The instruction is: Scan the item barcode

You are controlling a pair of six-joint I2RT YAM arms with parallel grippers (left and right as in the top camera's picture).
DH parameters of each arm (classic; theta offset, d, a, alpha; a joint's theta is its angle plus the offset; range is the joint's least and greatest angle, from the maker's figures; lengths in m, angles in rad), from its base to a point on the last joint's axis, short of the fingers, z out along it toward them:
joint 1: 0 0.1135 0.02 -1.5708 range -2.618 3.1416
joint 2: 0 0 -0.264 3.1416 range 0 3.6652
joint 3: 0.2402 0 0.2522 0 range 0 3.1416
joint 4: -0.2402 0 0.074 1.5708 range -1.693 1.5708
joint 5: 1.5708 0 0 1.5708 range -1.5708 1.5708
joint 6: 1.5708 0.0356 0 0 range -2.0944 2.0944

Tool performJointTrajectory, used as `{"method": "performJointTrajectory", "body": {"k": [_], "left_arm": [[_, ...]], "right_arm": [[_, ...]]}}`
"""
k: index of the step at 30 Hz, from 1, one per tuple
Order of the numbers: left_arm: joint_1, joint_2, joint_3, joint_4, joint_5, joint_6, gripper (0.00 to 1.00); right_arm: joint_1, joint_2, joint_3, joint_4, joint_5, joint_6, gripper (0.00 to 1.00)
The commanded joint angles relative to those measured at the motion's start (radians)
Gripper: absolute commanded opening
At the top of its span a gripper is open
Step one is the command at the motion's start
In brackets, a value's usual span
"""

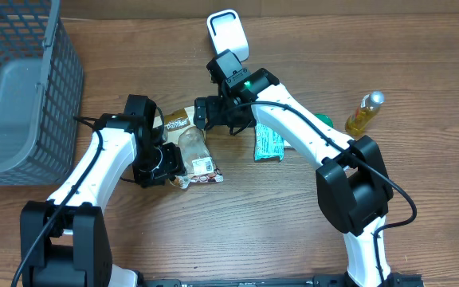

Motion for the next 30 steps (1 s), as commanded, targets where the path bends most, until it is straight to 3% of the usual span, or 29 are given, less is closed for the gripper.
{"method": "performJointTrajectory", "body": {"k": [1,5,8,14,16,18,22,26,30], "left_arm": [[-0.01,0.007,-0.007,-0.012,-0.045,-0.01,0.65],[-0.013,0.007,-0.008,-0.023,-0.042,-0.018,0.57],[-0.022,0.007,-0.019,-0.014,-0.041,-0.035,0.44],[-0.026,0.007,-0.092,0.039,-0.041,-0.056,0.4],[-0.026,0.007,-0.114,0.068,-0.042,-0.055,0.28],[-0.025,0.007,-0.117,0.077,-0.064,-0.054,0.22],[-0.024,0.007,-0.097,0.076,-0.204,0.016,0.07],[-0.024,0.007,-0.064,0.093,-0.33,0.084,0.07],[-0.024,0.007,-0.036,0.131,-0.344,0.141,0.1]], "right_arm": [[-0.001,-0.002,0.012,0.005,0.005,0.0,1.0],[-0.001,-0.002,0.012,0.005,0.005,0.0,1.0],[-0.001,-0.002,0.012,0.005,0.005,0.0,1.0],[-0.001,-0.002,0.012,0.005,0.005,0.0,1.0],[-0.001,-0.002,0.012,0.005,0.005,0.0,1.0],[-0.001,-0.002,0.012,0.005,0.005,0.0,1.0],[-0.001,-0.002,0.012,0.005,0.005,0.0,1.0],[-0.001,-0.002,0.012,0.005,0.005,0.0,1.0],[-0.001,-0.002,0.012,0.005,0.005,0.0,1.0]]}}
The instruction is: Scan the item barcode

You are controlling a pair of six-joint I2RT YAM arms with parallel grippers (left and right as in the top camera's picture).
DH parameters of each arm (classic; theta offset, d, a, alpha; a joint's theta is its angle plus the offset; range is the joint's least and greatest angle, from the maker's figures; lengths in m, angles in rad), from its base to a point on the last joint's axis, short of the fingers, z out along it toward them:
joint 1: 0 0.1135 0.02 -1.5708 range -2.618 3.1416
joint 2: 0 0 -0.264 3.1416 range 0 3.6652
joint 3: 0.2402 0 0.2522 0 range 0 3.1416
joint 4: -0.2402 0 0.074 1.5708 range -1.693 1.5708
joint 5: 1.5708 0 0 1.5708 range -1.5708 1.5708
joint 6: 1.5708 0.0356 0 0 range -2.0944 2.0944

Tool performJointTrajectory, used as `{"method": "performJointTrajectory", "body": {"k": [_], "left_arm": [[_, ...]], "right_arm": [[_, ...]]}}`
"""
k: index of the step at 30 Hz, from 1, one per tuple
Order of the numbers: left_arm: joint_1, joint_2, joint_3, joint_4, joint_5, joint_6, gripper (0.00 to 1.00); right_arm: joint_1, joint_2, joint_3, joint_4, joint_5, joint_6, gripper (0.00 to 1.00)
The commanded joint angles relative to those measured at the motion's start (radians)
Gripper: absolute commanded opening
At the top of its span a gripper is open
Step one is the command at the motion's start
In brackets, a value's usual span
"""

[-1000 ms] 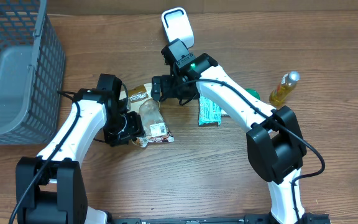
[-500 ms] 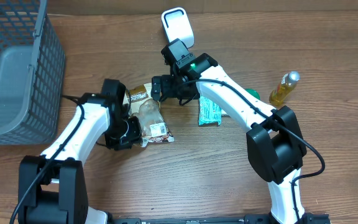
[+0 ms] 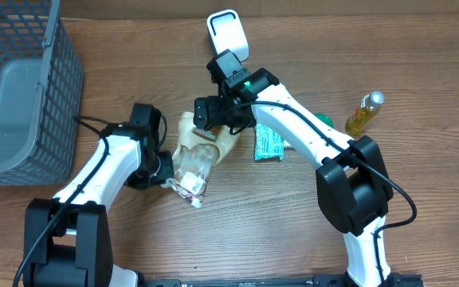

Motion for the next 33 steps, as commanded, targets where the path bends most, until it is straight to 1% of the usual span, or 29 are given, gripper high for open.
{"method": "performJointTrajectory", "body": {"k": [1,4,5,9,11,14,17,19,22,24,27,29,33], "left_arm": [[-0.005,0.007,0.045,0.013,-0.067,0.069,0.13],[-0.005,0.007,0.062,-0.01,-0.039,0.067,0.31],[-0.005,0.007,0.071,-0.026,-0.028,0.066,0.34],[0.0,0.007,0.151,-0.135,0.002,0.055,0.36],[0.0,0.007,0.191,-0.174,0.092,0.055,0.35],[0.0,0.007,0.202,-0.185,0.198,0.086,0.36],[0.0,0.018,0.194,-0.179,0.201,0.086,0.31],[0.0,0.036,0.193,-0.171,0.201,0.086,0.25],[0.0,0.071,0.193,-0.156,0.2,0.085,0.23],[0.0,0.101,0.193,-0.146,0.18,0.08,0.19],[0.001,0.15,0.193,-0.137,0.15,0.062,0.13],[0.001,0.183,0.193,-0.134,0.149,0.062,0.11],[0.001,0.23,0.193,-0.131,0.132,0.062,0.11]], "right_arm": [[-0.001,-0.002,0.012,0.007,0.005,0.0,1.0],[-0.001,-0.002,0.012,0.006,0.005,0.0,1.0],[-0.001,-0.002,0.012,0.006,0.005,0.0,1.0],[-0.001,-0.002,0.012,0.01,0.001,0.0,1.0],[-0.001,-0.002,0.012,0.004,0.001,0.0,1.0],[-0.002,-0.002,0.012,-0.026,-0.001,0.0,1.0],[-0.011,-0.002,0.012,-0.058,0.001,-0.001,1.0],[-0.022,-0.002,0.012,-0.076,0.0,-0.001,1.0],[-0.04,-0.002,0.012,-0.105,0.0,-0.004,1.0],[-0.05,-0.001,0.011,-0.124,-0.004,-0.005,1.0],[-0.056,-0.001,0.009,-0.142,-0.036,-0.077,1.0],[-0.056,-0.001,0.0,-0.142,-0.064,-0.114,1.0],[-0.056,0.0,-0.019,-0.141,-0.071,-0.114,0.99]]}}
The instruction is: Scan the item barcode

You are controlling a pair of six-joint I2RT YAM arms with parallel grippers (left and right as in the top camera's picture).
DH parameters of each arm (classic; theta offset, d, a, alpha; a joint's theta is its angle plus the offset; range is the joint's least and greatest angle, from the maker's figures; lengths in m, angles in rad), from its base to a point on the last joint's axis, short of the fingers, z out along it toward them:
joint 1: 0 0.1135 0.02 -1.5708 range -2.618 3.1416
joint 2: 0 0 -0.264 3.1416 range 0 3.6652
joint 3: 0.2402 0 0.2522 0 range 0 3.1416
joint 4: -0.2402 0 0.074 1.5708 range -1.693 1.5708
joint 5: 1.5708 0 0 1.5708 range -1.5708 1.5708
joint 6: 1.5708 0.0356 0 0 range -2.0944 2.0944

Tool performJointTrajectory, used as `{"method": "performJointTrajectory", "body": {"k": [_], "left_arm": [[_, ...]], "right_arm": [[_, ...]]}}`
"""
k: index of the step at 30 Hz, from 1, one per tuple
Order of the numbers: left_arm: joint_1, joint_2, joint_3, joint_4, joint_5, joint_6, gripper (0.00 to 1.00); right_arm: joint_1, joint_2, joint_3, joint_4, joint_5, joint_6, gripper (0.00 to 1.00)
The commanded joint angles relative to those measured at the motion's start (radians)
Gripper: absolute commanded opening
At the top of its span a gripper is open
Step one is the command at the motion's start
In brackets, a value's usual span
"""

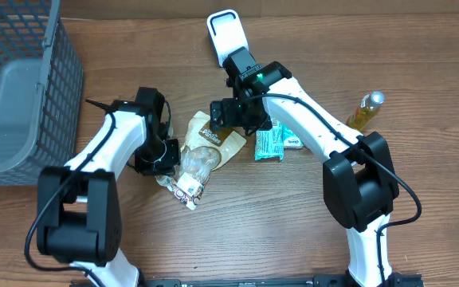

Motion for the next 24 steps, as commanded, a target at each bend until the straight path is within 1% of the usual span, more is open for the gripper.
{"method": "performJointTrajectory", "body": {"k": [1,5,9,14,18,24], "left_arm": [[0.001,0.045,0.008,0.005,-0.039,0.0,0.11],[0.001,0.051,0.008,0.005,-0.1,0.0,0.1],[0.001,0.051,0.008,0.005,-0.121,0.001,0.1],[0.001,0.051,0.008,0.008,-0.121,0.001,0.11],[0.001,0.051,0.008,0.012,-0.121,0.001,0.11],[0.001,0.051,0.008,0.012,-0.121,0.0,0.11]], "right_arm": [[0.004,0.0,-0.02,0.002,-0.026,-0.034,0.99],[0.007,0.0,-0.041,0.015,-0.034,-0.035,0.98],[0.016,0.0,-0.088,0.082,-0.1,-0.057,0.97],[0.021,0.002,-0.147,0.167,-0.218,-0.06,0.96],[0.027,0.002,-0.181,0.216,-0.328,-0.109,0.94],[0.039,0.002,-0.201,0.262,-0.348,-0.108,0.83]]}}
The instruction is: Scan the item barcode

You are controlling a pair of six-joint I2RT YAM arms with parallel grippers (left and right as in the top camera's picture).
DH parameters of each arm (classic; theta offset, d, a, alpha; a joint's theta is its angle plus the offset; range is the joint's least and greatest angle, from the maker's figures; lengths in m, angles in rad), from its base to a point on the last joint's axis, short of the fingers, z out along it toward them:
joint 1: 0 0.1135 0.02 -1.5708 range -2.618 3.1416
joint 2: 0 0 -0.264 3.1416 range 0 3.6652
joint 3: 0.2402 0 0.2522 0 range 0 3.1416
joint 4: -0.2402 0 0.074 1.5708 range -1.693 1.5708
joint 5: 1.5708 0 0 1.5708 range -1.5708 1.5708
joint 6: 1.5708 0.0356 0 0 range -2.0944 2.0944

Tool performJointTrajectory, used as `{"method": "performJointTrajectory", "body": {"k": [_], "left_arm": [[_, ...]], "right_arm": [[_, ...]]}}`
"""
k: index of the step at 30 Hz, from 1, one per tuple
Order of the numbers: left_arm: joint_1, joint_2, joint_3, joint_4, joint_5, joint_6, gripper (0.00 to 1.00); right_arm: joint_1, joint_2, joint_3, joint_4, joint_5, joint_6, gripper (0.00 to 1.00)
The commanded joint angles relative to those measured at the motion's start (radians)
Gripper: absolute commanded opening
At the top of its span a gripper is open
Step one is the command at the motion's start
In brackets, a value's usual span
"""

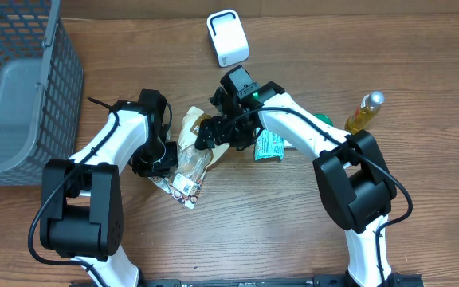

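Observation:
A clear and tan snack bag (pixel 194 156) lies tilted on the table's middle, a white label (pixel 184 186) showing near its lower end. My left gripper (pixel 164 165) is at the bag's left edge, shut on it. My right gripper (pixel 206 132) reaches down onto the bag's upper tan end. The bag and the arm hide its fingertips, so I cannot tell whether they are open or shut. The white scanner (pixel 228 37) stands at the back, behind the right arm.
A teal packet (pixel 270 146) lies just right of the bag, under the right arm. A yellow bottle (pixel 365 113) lies at the right, a green item (pixel 324 119) beside the arm. A grey wire basket (pixel 18 88) fills the far left.
My right gripper has moved down and to the left, from above the bag onto its upper end. The bag has shifted slightly; the left gripper stays at its left edge.
First the bag lay flat between both grippers, label to the right. Then it was raised and turned, clear side up. After that it lay tilted with its label toward the front, left gripper on its edge. Now the right gripper is on its top end.

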Motion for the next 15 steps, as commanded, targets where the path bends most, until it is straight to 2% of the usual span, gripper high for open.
{"method": "performJointTrajectory", "body": {"k": [1,10,15], "left_arm": [[0.001,0.029,0.007,0.01,-0.029,0.001,0.11],[0.0,0.029,0.007,0.011,-0.029,0.0,0.13],[0.0,0.029,0.007,0.011,-0.029,0.0,0.13]], "right_arm": [[0.014,0.002,-0.015,0.023,-0.046,-0.008,0.81],[0.047,0.003,-0.057,0.082,-0.055,-0.006,0.79],[0.072,0.003,-0.057,0.105,-0.065,-0.006,0.71]]}}
